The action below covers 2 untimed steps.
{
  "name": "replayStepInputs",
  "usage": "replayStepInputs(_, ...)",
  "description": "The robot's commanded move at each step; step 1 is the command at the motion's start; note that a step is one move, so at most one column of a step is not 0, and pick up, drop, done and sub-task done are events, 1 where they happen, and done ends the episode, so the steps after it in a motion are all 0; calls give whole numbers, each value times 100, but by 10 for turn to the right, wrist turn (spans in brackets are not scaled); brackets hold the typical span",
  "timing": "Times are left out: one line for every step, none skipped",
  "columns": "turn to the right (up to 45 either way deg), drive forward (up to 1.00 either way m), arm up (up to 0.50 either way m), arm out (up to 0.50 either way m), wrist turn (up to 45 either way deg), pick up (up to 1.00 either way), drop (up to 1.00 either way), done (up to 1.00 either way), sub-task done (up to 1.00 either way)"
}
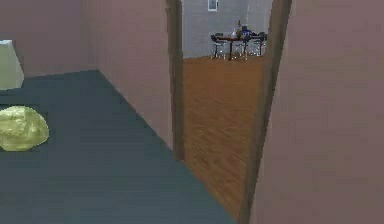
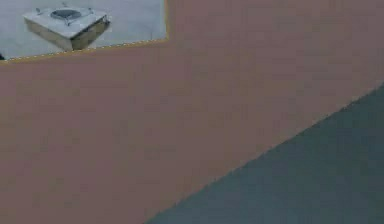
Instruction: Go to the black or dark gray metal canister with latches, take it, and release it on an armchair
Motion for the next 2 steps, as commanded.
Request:
replayStepInputs(0,90,0,0,0,0,0,0,0)
replayStepInputs(330,0,0,0,0,0,0,0,0)
